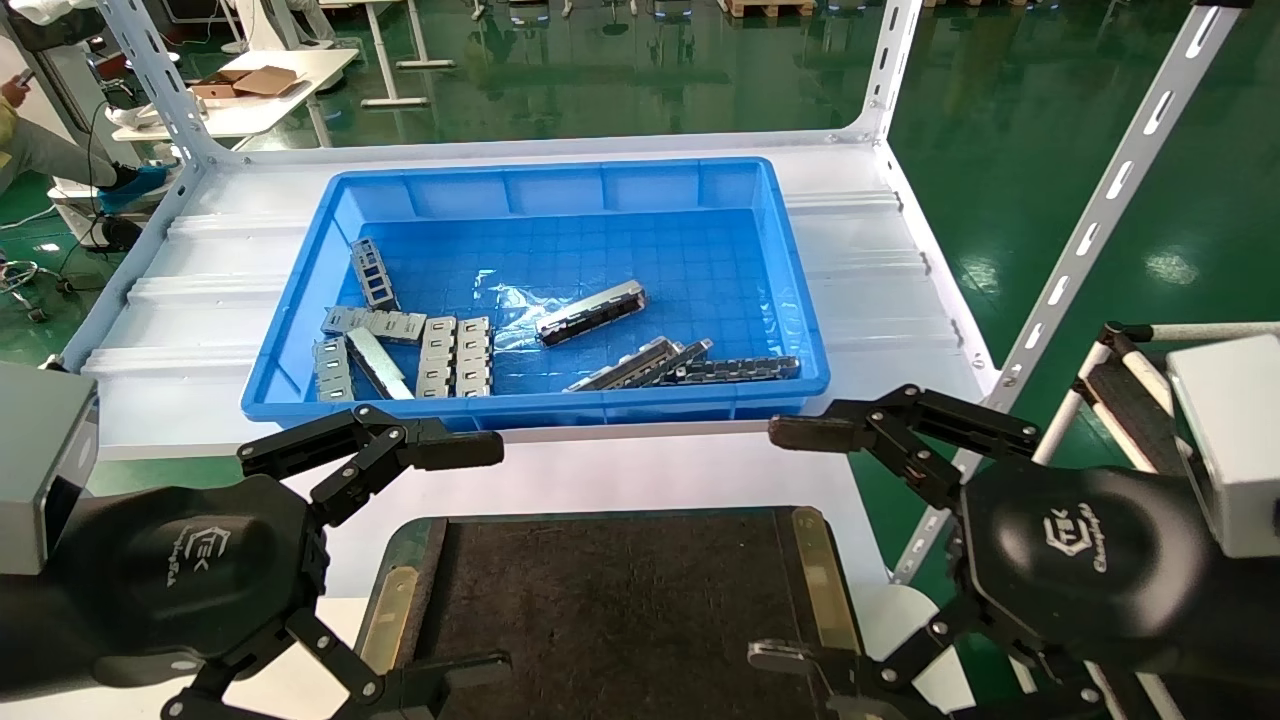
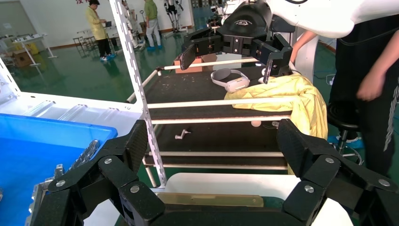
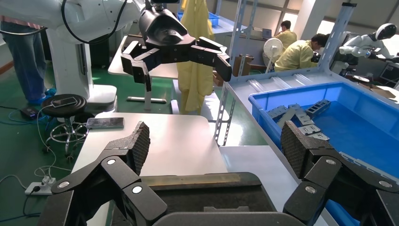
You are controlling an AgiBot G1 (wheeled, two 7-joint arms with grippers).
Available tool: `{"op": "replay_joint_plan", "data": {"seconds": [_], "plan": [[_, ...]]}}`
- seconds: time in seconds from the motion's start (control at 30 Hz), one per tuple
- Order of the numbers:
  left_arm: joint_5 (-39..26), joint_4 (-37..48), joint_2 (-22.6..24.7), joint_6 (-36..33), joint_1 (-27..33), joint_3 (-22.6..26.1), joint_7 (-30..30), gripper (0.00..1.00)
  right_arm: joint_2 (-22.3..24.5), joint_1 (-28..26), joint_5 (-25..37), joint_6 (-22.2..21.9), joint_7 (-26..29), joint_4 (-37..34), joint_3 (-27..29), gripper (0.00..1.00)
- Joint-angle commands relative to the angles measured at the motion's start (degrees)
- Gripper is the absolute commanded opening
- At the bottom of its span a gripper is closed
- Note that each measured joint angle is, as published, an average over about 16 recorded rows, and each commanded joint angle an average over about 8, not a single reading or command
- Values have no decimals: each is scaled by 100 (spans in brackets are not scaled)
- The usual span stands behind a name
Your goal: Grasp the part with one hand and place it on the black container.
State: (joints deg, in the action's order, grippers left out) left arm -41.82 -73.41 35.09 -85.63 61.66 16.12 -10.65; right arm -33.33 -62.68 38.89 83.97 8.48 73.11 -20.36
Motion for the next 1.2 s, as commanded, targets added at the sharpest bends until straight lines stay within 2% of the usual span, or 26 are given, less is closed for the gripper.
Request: {"op": "replay_joint_plan", "data": {"seconds": [0.03, 1.2], "plan": [[0, 0, 0, 0, 0, 0, 0, 100, 0, 0, 0, 0, 0, 0, 0, 100], [0, 0, 0, 0, 0, 0, 0, 100, 0, 0, 0, 0, 0, 0, 0, 100]]}}
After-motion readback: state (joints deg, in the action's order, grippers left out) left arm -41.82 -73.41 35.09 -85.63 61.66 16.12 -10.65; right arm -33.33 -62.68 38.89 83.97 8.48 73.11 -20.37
